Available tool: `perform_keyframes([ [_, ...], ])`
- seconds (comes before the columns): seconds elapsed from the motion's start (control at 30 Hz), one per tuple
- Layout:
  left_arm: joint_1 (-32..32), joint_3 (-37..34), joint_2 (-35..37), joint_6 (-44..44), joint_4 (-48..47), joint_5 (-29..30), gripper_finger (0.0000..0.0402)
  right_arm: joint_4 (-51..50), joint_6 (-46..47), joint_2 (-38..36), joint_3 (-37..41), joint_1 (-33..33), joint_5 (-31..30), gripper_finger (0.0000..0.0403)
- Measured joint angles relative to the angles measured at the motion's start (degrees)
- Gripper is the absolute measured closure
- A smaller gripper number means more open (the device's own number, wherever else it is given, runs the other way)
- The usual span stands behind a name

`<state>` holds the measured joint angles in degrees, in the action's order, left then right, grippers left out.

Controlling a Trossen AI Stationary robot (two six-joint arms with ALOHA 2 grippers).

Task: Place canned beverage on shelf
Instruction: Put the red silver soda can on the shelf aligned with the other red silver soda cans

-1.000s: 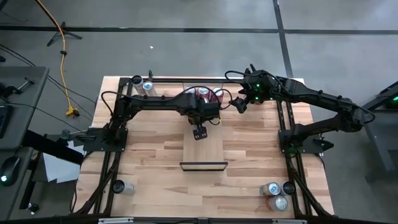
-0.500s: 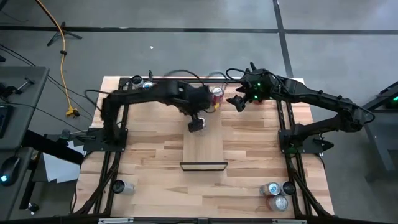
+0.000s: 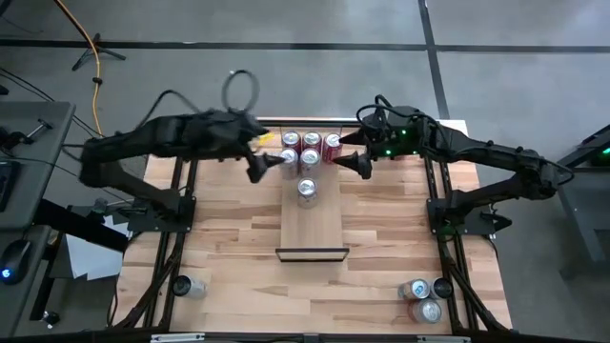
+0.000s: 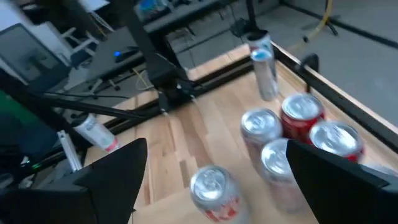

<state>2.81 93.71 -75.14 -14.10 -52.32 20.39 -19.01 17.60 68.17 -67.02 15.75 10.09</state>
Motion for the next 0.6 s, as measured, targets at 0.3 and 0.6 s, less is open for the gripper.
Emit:
perform_keyframes([
  [0.3,0.02,-27.91,19.21,-9.54,23.86,0.01,0.0037,5.53,-7.09,1.27,-0.04,-4.14,-0.09,0.0032],
  [0.6,0.11,-32.34,24.5,-0.03,22.85,-0.01,0.0037,4.63,-1.09,10.04,-3.66,-8.76,-7.09,0.0032],
])
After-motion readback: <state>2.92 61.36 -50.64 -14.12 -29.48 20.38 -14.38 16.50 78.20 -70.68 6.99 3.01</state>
